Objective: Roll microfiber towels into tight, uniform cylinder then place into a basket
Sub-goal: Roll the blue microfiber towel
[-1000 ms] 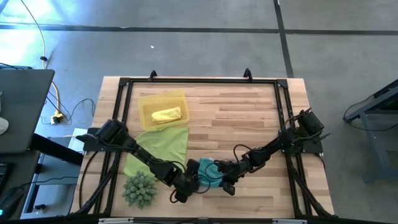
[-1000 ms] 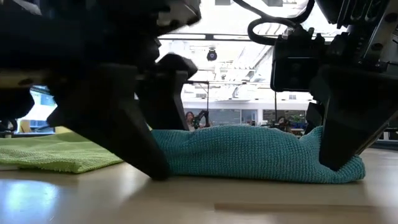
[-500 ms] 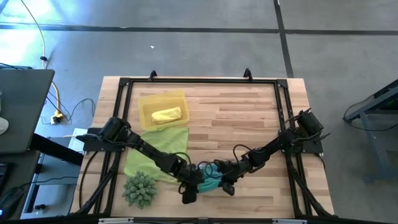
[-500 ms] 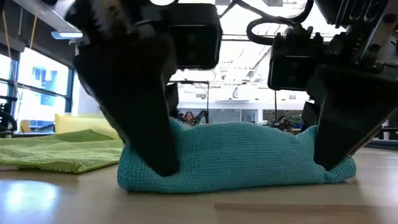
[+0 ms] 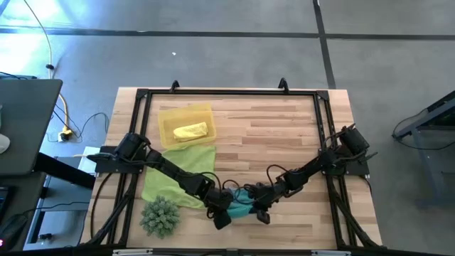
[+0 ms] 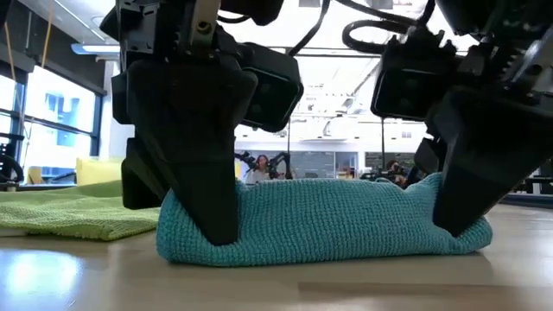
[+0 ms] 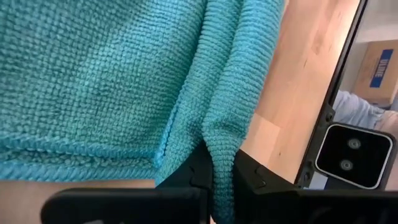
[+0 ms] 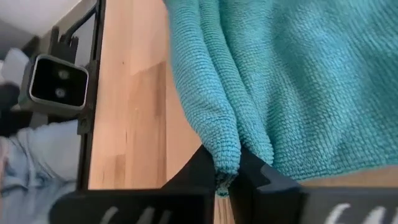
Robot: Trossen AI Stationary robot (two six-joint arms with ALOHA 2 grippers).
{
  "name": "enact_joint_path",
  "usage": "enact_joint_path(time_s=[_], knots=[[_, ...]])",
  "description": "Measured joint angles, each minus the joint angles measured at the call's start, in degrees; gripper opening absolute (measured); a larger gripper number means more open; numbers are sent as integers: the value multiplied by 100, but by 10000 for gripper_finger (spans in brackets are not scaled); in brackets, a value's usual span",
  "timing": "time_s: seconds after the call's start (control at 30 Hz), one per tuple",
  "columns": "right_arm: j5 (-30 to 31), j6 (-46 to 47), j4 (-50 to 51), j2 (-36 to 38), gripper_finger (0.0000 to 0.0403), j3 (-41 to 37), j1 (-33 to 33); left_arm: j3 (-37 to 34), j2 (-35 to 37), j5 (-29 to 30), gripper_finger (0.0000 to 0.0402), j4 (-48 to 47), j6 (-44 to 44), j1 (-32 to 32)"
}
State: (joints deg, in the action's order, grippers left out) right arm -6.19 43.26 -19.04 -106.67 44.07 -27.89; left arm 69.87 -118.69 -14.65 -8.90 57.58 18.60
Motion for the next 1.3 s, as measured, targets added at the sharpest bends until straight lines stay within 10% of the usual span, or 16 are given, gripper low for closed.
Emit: enact_joint_path(time_s=[0.47, 0.7, 1.3], knots=[[-179, -3068, 1897, 1885, 182, -21, -227, -24, -153, -246, 10, 169, -4, -181], [1182, -6051, 1087, 1741, 167, 1, -1271, -28, -166, -363, 10, 210, -118, -357], [1712, -6923, -174, 338, 134, 3, -1116, -26, -182, -259, 10, 298, 288, -419]])
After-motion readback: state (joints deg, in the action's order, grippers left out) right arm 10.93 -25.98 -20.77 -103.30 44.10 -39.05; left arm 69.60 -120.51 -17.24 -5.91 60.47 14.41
